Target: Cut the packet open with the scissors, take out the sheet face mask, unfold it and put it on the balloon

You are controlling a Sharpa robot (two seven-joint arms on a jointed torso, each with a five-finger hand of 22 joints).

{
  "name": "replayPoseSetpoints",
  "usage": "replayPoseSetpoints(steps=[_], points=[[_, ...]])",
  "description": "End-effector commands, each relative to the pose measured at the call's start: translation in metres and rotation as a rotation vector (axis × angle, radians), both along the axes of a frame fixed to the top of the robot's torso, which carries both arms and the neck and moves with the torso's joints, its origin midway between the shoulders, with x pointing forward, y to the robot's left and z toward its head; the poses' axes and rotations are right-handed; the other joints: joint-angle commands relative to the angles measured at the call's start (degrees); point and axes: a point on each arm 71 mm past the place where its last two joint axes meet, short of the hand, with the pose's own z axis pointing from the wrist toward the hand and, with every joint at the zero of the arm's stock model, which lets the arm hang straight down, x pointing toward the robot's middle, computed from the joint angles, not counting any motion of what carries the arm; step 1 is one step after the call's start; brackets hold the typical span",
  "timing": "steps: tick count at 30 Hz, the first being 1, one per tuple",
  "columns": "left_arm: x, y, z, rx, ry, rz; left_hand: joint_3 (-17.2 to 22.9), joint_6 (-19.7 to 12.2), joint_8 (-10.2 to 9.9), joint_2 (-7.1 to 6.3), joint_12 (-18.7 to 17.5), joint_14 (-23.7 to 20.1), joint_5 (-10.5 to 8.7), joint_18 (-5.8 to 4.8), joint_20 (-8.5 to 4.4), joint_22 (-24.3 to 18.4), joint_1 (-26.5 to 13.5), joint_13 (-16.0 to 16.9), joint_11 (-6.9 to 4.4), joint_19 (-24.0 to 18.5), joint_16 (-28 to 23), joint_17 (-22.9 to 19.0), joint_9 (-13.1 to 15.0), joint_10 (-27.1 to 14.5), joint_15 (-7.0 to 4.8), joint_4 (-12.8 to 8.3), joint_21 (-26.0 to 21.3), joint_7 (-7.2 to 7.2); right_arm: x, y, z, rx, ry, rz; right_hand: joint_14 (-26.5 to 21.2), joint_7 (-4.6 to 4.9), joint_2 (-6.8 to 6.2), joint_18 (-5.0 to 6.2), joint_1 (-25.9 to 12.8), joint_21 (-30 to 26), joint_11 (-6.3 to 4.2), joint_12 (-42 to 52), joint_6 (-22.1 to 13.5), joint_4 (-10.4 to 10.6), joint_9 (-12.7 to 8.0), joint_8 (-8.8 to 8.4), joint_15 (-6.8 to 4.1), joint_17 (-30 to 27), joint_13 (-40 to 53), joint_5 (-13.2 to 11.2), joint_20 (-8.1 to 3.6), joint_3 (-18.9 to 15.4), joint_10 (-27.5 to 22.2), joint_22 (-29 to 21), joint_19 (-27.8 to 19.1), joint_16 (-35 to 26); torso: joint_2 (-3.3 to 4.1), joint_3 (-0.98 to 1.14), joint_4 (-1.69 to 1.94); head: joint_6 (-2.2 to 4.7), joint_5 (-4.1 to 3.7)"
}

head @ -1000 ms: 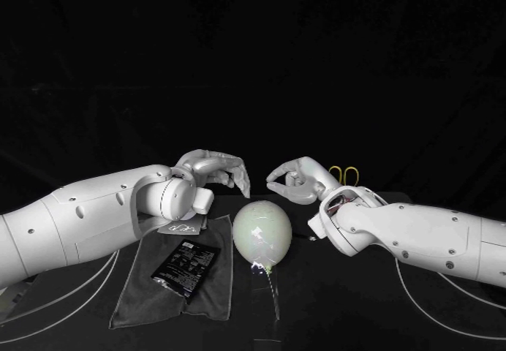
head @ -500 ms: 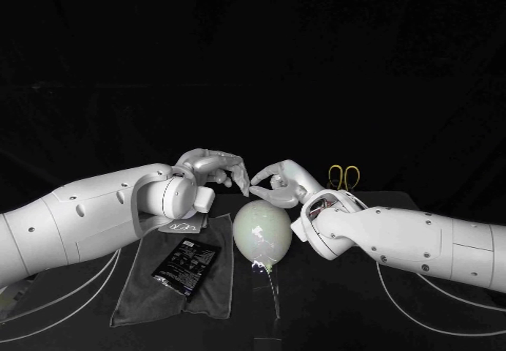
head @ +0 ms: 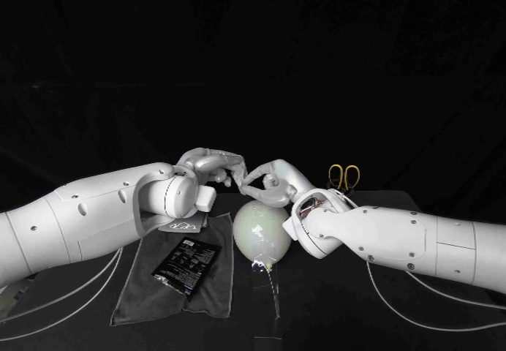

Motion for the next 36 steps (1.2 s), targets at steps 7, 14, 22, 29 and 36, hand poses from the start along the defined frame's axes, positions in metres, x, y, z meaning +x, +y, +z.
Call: replayPoseSetpoints(steps=[7, 14, 22, 29, 36], points=[[0.000, -0.003, 0.002, -0.008, -0.006, 0.000, 0.4, -0.1, 0.2, 0.58, -0.2, 1.3, 0.19, -0.59, 0.01, 1.0, 0.2, 0.1, 0.15, 0.7, 0.9, 1.0, 1.7, 0.4, -0.60, 0.0, 0.8, -0.19, 0.004, 0.003, -0.003, -0.040, 0.011, -0.001, 5.4, 0.62, -0.54, -0.28, -1.4, -0.3, 0.49, -0.1, -0.2, 0.5, -0.4, -0.76, 0.64, 13.1, 5.5, -0.3, 0.35, -1.5, -0.1, 10.8, 0.0, 0.1, -0.01, 0.01, -0.05, 0.01, -0.01], [0.000, -0.003, 0.002, -0.006, -0.011, 0.011, 0.5, -0.1, 0.2, 0.55, -0.2, 1.4, 0.19, -0.70, -0.01, 1.7, 0.2, 0.1, 0.13, 1.1, 1.4, 1.5, 1.8, 0.4, -0.62, 0.0, 1.4, -0.19, 0.005, 0.004, -0.004, -0.056, 0.025, -0.006, 5.3, 0.56, -0.61, -0.27, -1.8, -0.2, 0.48, -0.1, 0.2, 1.0, -0.4, -0.66, 0.69, 13.1, 5.6, -0.5, 0.43, -2.2, -0.1, 10.8, -0.1, 0.1, -0.03, 0.03, -0.02, 0.00, 0.01], [0.000, -0.004, 0.002, -0.006, -0.011, 0.014, 0.6, -0.1, 0.3, 0.56, -0.2, 1.5, 0.19, -0.78, -0.02, 2.3, 0.2, 0.1, 0.12, 1.4, 1.7, 1.9, 1.8, 0.4, -0.63, 0.0, 1.8, -0.20, 0.007, 0.002, -0.004, -0.052, 0.012, -0.040, 5.2, 0.74, -0.76, -0.07, -2.0, -1.1, 0.62, -0.6, -0.5, 1.3, -0.7, -1.15, 0.78, 12.8, 5.1, -0.5, 0.53, -2.9, -0.6, 10.6, -0.6, -0.1, -0.01, 0.03, -0.01, 0.16, -0.06], [-0.001, -0.004, 0.002, -0.003, -0.008, 0.018, 0.6, -0.1, 0.3, 0.56, -0.2, 1.6, 0.19, -0.82, -0.03, 2.6, 0.1, 0.1, 0.12, 1.5, 1.9, 2.1, 1.8, 0.5, -0.64, 0.0, 2.0, -0.21, 0.008, 0.006, -0.003, -0.043, -0.001, -0.052, 5.1, 0.79, -0.78, -0.03, -1.9, -1.2, 0.67, -0.7, -0.6, 1.3, -0.8, -1.25, 0.82, 12.7, 5.1, -0.5, 0.56, -3.0, -0.7, 10.5, -0.7, -0.1, 0.00, 0.04, -0.01, 0.18, -0.14], [-0.002, -0.006, 0.002, 0.002, -0.005, 0.031, 0.7, -0.1, 0.3, 0.59, -0.2, 1.6, 0.19, -0.84, -0.04, 2.8, 0.1, 0.2, 0.10, 1.6, 2.0, 2.1, 1.9, 0.5, -0.65, 0.0, 2.1, -0.22, 0.011, 0.009, -0.003, -0.029, -0.009, -0.071, 5.2, 0.80, -0.76, -0.06, -1.9, -1.1, 0.67, -0.6, -0.6, 1.3, -0.8, -1.25, 0.83, 12.8, 5.1, -0.5, 0.57, -3.1, -0.7, 10.6, -0.6, -0.1, -0.02, 0.02, -0.03, 0.21, -0.27]])
